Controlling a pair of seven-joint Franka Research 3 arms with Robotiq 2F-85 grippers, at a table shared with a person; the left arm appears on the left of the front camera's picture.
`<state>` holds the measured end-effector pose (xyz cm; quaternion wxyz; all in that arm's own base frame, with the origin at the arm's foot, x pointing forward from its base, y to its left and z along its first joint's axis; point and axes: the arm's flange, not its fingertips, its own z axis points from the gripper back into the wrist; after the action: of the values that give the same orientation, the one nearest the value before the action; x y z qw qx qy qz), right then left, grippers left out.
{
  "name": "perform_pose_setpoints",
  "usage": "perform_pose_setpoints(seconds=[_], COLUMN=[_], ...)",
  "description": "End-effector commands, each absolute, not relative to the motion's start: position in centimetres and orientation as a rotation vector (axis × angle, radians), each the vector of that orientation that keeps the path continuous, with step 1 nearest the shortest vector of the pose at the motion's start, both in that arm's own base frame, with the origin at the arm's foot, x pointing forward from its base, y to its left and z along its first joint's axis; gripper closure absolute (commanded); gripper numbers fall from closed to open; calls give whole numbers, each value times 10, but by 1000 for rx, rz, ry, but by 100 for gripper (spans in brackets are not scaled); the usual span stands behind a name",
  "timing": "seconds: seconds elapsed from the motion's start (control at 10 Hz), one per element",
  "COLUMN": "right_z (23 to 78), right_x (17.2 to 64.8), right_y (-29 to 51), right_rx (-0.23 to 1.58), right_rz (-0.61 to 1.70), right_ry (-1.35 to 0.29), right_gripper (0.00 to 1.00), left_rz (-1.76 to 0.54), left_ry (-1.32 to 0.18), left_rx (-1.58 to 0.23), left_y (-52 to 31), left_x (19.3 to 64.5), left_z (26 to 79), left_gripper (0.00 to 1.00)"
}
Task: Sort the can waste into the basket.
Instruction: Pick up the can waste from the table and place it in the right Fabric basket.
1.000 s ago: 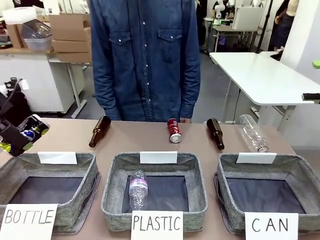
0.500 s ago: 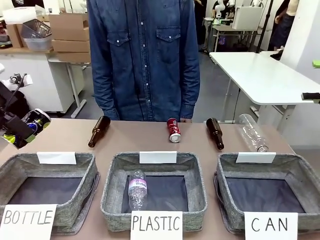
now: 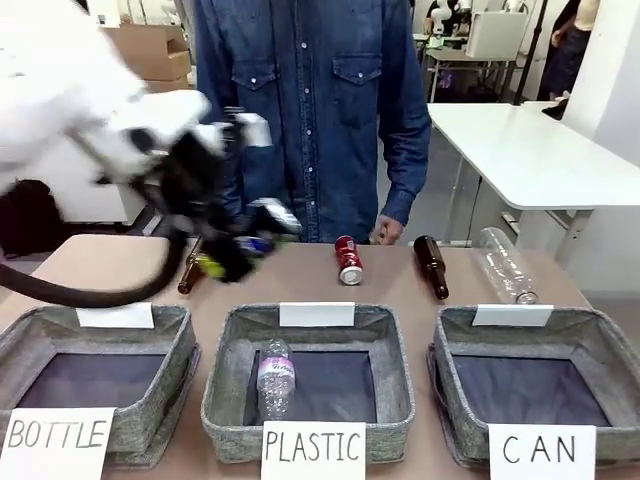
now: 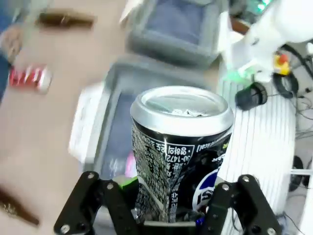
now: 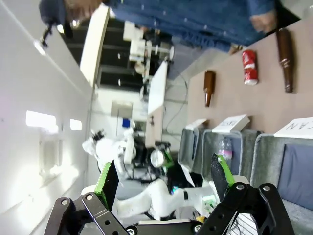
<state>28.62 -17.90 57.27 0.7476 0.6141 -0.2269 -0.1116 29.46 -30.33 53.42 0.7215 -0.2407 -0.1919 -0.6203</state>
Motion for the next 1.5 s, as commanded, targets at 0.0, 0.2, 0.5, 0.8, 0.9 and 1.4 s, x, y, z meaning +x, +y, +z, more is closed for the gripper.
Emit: perform_pose_setpoints(seconds=[0.0,0.2,0.5,0.8,0.9,1.4], right_z=[576,569,573,573,573,573], right_x=[270,251,260,260,260,260], right_y=[-225,-265,-235,-235,-235,-235], right_rx=[1386,1446,1375,1375,1375,1375], right_rz=[-372,-486,-389,-389,-389,-389], right_ry=[-522,-598,-561,-561,-561,-561], right_gripper=[0,0,0,0,0,0], left_rz=[-1541,-1655,-1758,-1795,-1799,-1803], left_ry=[-461,-490,-541,-514,-496,-501], left_rx=[-628,-566,-597,-564,-544,-537], left_y=[-354,-443,-563,-628,-634,-635], left_x=[344,341,341,320,323,326], left_z=[518,510,478,442,434,425], left_gripper=[88,88,88,88,88,31])
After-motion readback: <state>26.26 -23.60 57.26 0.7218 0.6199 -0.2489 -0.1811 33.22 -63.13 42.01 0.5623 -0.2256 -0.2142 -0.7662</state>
